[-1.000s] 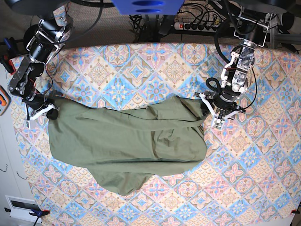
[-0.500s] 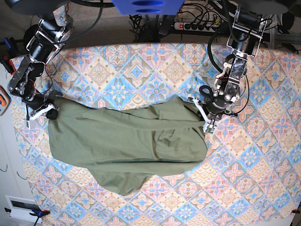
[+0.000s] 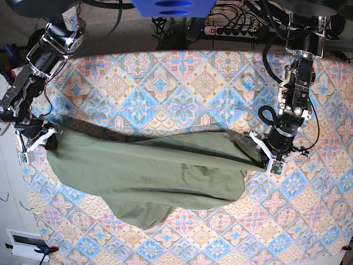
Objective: Layout the t-shirt on the table in an organized manner, then fold the t-shirt properly
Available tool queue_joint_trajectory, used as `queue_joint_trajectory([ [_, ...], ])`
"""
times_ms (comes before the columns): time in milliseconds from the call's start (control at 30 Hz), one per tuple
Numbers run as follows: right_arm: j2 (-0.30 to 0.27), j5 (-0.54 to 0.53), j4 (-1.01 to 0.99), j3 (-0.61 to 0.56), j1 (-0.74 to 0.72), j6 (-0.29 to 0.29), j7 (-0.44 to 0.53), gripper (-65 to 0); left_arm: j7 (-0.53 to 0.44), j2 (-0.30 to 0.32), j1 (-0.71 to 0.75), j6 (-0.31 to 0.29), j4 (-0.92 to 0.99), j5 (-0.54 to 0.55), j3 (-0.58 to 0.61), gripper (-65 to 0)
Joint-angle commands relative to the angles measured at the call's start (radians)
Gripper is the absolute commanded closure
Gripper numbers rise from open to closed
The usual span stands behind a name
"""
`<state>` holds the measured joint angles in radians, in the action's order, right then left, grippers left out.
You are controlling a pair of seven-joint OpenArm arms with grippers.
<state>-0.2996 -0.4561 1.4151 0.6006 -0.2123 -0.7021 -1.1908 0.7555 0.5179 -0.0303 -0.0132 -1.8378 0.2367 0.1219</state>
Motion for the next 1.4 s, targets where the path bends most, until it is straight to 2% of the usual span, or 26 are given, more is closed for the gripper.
queue_joint_trajectory([
  [0,-0.036,-0.011,0.046,0.005,-0.025,0.004,0.019,-2.1,-0.023,0.026,-0.018,0.015,-0.027,-0.013,-0.028,0.0],
  [133,-0.069,-0.023,0.135,0.005,-0.025,0.004,-0.004,-2.1,-0.023,0.032,-0.024,0.015,-0.082,-0.013,-0.09,0.0],
  [333,-0.169,-0.168,0.186,0.006,-0.036,0.004,0.005,-2.1,-0.023,0.061,-0.029,0.015,-0.208,-0.006,-0.155,0.0],
  [433,-0.207,-0.208,0.177,0.006,-0.075,0.004,0.004,-2.1,-0.023,0.084,-0.104,0.015,-0.208,-0.004,-0.152,0.0],
  [600,-0.25,-0.211,0.186,0.006,-0.137,0.004,-0.001,-2.1,-0.023,0.086,-0.202,0.015,-0.208,-0.01,-0.159,0.0],
  [667,-0.26,-0.211,0.186,0.006,-0.177,0.004,-0.002,-2.1,-0.023,0.11,-0.254,0.015,-0.208,-0.004,-0.155,0.0],
  [767,-0.275,-0.212,0.18,0.006,-0.24,0.004,-0.004,-2.2,-0.023,0.115,-0.325,0.015,-0.208,-0.004,-0.153,0.0],
  [1133,-0.395,-0.267,0.177,0.0,-0.447,0.004,-0.004,-2.2,-0.023,0.114,-0.596,0.015,-0.208,-0.003,-0.153,0.0],
  [1267,-0.427,-0.267,0.174,-0.014,-0.508,0.004,-0.005,-2.2,-0.023,0.112,-0.642,0.015,-0.208,-0.003,-0.152,0.0],
  [1367,-0.427,-0.267,0.168,-0.089,-0.511,0.004,-0.021,-2.2,-0.021,0.11,-0.639,0.015,-0.208,-0.003,-0.127,0.0],
])
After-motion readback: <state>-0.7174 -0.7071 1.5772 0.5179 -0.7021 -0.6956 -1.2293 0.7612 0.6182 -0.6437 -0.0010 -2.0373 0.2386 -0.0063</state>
